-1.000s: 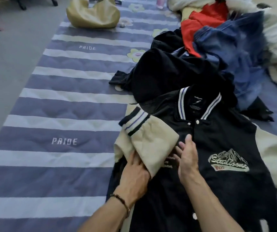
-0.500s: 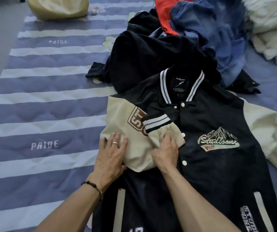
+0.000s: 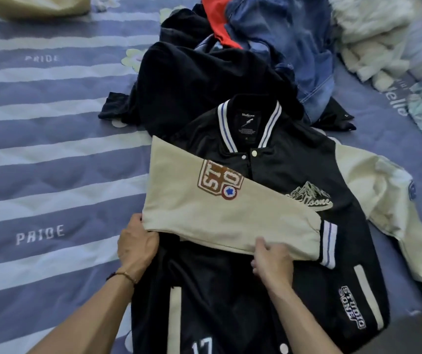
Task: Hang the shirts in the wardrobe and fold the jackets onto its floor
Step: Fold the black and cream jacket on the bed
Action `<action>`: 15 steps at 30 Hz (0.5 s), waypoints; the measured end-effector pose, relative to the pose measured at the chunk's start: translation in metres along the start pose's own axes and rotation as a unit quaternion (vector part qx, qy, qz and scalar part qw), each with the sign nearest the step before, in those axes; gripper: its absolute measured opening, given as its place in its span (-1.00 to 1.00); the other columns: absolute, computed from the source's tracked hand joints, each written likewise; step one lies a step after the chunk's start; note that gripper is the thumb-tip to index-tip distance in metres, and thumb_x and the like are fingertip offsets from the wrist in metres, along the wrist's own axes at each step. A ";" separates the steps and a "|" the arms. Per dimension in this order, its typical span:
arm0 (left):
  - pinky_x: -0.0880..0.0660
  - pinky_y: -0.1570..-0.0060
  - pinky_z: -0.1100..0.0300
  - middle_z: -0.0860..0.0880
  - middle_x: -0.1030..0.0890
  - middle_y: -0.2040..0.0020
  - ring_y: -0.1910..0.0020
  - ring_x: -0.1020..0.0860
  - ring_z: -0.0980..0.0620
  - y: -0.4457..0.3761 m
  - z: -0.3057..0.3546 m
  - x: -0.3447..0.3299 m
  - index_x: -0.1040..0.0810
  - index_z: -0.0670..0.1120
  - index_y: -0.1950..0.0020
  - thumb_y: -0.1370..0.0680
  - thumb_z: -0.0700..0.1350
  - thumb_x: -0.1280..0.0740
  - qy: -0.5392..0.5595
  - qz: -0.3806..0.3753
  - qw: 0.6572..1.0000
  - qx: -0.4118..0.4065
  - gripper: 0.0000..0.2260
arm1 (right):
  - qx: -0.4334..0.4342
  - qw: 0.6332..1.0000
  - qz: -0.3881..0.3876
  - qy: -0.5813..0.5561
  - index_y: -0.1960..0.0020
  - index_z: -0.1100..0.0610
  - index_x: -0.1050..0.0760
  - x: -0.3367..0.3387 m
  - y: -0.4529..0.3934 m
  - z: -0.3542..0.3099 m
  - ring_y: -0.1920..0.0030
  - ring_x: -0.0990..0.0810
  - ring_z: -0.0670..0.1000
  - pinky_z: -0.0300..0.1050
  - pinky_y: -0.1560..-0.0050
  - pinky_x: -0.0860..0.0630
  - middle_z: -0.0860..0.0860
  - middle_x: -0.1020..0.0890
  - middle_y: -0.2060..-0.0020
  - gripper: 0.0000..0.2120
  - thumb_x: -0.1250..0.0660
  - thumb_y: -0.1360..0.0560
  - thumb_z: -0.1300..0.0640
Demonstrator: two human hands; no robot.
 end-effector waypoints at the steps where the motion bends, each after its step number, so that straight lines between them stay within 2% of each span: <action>1: -0.45 0.13 -0.02 -0.19 -0.61 -0.01 0.11 -0.49 -0.20 -0.003 -0.002 0.006 -0.47 -0.10 -0.15 -0.50 -0.13 -0.24 0.025 0.012 1.000 -0.012 -0.77 | 0.088 0.994 0.041 0.049 0.22 0.14 -0.52 -0.009 0.008 -0.014 0.20 -0.61 0.14 0.00 0.14 -0.54 0.05 -0.65 0.29 -0.64 -0.17 -0.57 -0.08; 2: -0.43 0.20 -0.01 -0.18 -0.62 0.08 0.16 -0.49 -0.20 -0.004 -0.002 0.009 -0.48 -0.11 -0.09 -0.48 -0.16 -0.23 0.030 0.033 0.998 -0.042 -0.80 | 0.173 0.981 0.057 0.070 0.11 0.11 -0.52 -0.014 0.014 -0.028 0.08 -0.59 0.12 -0.01 0.05 -0.52 0.03 -0.64 0.16 -0.73 -0.19 -0.57 -0.06; 3: -0.41 0.26 0.00 -0.19 -0.61 0.15 0.21 -0.49 -0.22 -0.006 -0.009 0.017 -0.49 -0.11 -0.07 -0.48 -0.19 -0.23 0.011 0.054 0.996 -0.073 -0.82 | 0.232 0.968 0.029 0.094 -0.10 0.09 -0.51 -0.027 0.017 -0.039 -0.11 -0.55 0.11 -0.01 -0.10 -0.49 0.04 -0.61 -0.05 -0.74 -0.20 -0.57 -0.06; 4: -0.38 0.32 0.01 -0.20 -0.61 0.19 0.24 -0.50 -0.24 -0.008 -0.014 0.021 -0.48 -0.12 -0.06 -0.50 -0.22 -0.24 -0.031 0.067 0.992 -0.103 -0.84 | 0.259 0.955 -0.031 0.144 -0.35 0.09 -0.40 -0.039 0.015 -0.045 -0.34 -0.41 0.13 0.02 -0.30 -0.39 0.08 -0.49 -0.30 -0.58 -0.19 -0.58 -0.09; 5: -0.33 0.34 0.03 -0.22 -0.61 0.20 0.24 -0.51 -0.26 -0.010 -0.020 0.023 -0.46 -0.13 -0.07 -0.52 -0.23 -0.23 -0.091 0.060 0.987 -0.120 -0.86 | 0.259 0.938 -0.090 0.213 -0.52 0.09 -0.19 -0.049 0.010 -0.047 -0.51 -0.19 0.15 0.06 -0.46 -0.22 0.13 -0.25 -0.50 -0.42 -0.16 -0.59 -0.14; 6: -0.30 0.34 0.04 -0.23 -0.61 0.18 0.22 -0.53 -0.28 -0.010 -0.026 0.024 -0.43 -0.13 -0.07 -0.53 -0.23 -0.22 -0.152 0.036 0.980 -0.122 -0.87 | 0.247 0.920 -0.135 0.274 -0.59 0.07 0.01 -0.057 0.004 -0.045 -0.58 0.04 0.15 0.10 -0.53 -0.05 0.14 0.00 -0.58 -0.32 -0.11 -0.60 -0.18; 7: -0.30 0.32 0.04 -0.24 -0.62 0.15 0.18 -0.55 -0.28 -0.010 -0.030 0.023 -0.40 -0.13 -0.08 -0.53 -0.23 -0.20 -0.188 0.011 0.976 -0.114 -0.86 | 0.237 0.906 -0.158 0.312 -0.61 0.04 0.13 -0.060 -0.002 -0.043 -0.58 0.18 0.15 0.14 -0.55 0.05 0.13 0.16 -0.59 -0.28 -0.07 -0.60 -0.22; 8: -0.31 0.30 0.04 -0.23 -0.62 0.10 0.14 -0.56 -0.28 -0.012 -0.033 0.022 -0.38 -0.12 -0.10 -0.51 -0.24 -0.20 -0.195 -0.005 0.974 -0.114 -0.83 | 0.228 0.902 -0.162 0.328 -0.61 0.03 0.18 -0.061 -0.007 -0.041 -0.58 0.23 0.15 0.15 -0.55 0.08 0.13 0.22 -0.58 -0.27 -0.05 -0.60 -0.24; 10: -0.43 0.18 0.02 -0.17 -0.58 -0.09 -0.01 -0.54 -0.24 -0.015 -0.032 0.023 -0.33 -0.06 -0.27 -0.43 -0.21 -0.23 -0.129 -0.054 0.984 -0.112 -0.59 | 0.248 0.899 -0.132 0.337 -0.61 0.06 0.14 -0.058 -0.014 -0.046 -0.58 0.18 0.16 0.15 -0.54 0.04 0.13 0.16 -0.59 -0.28 -0.03 -0.60 -0.24; 11: -0.48 0.01 -0.01 -0.13 -0.49 -0.25 -0.16 -0.49 -0.19 -0.015 -0.028 0.024 -0.24 0.00 -0.42 -0.39 -0.15 -0.26 -0.083 -0.098 0.985 -0.119 -0.41 | 0.270 0.894 -0.099 0.343 -0.60 0.07 0.09 -0.056 -0.014 -0.049 -0.58 0.12 0.14 0.14 -0.54 0.00 0.12 0.10 -0.60 -0.31 -0.03 -0.60 -0.22; 12: -0.42 -0.23 -0.05 -0.10 -0.32 -0.43 -0.36 -0.35 -0.14 -0.015 -0.023 0.025 -0.10 0.05 -0.54 -0.35 -0.04 -0.28 -0.063 -0.136 0.978 -0.147 -0.23 | 0.295 0.893 -0.061 0.335 -0.60 0.06 0.06 -0.054 -0.014 -0.054 -0.58 0.09 0.12 0.12 -0.54 -0.02 0.09 0.05 -0.60 -0.34 -0.02 -0.61 -0.20; 13: -0.22 -0.45 -0.07 -0.07 -0.09 -0.56 -0.52 -0.12 -0.09 -0.015 -0.016 0.025 0.04 0.09 -0.59 -0.32 0.09 -0.26 -0.079 -0.156 0.966 -0.189 -0.12 | 0.314 0.893 -0.035 0.321 -0.60 0.04 0.05 -0.055 -0.014 -0.057 -0.59 0.10 0.10 0.11 -0.55 0.00 0.07 0.05 -0.60 -0.37 -0.01 -0.62 -0.17; 14: 0.04 -0.54 -0.08 -0.02 0.14 -0.61 -0.58 0.14 -0.04 -0.020 -0.005 0.023 0.13 0.14 -0.60 -0.32 0.22 -0.16 -0.120 -0.153 0.952 -0.238 -0.11 | 0.333 0.889 -0.021 0.313 -0.60 0.02 0.07 -0.057 -0.015 -0.064 -0.59 0.13 0.08 0.10 -0.56 0.02 0.05 0.09 -0.60 -0.39 0.00 -0.63 -0.15; 15: 0.24 -0.53 -0.08 0.01 0.30 -0.59 -0.56 0.33 -0.02 -0.024 0.007 0.018 0.19 0.17 -0.59 -0.34 0.30 -0.01 -0.171 -0.138 0.932 -0.289 -0.16 | 0.354 0.881 -0.016 0.313 -0.60 -0.01 0.09 -0.061 -0.015 -0.070 -0.59 0.16 0.07 0.10 -0.56 0.05 0.04 0.12 -0.60 -0.40 0.00 -0.64 -0.13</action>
Point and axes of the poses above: each hand's wrist, its own y-axis away from the middle knuckle, its own x-axis out of the back of the hand, z = x × y, the point moved 1 cm from there along -y, towards the middle knuckle
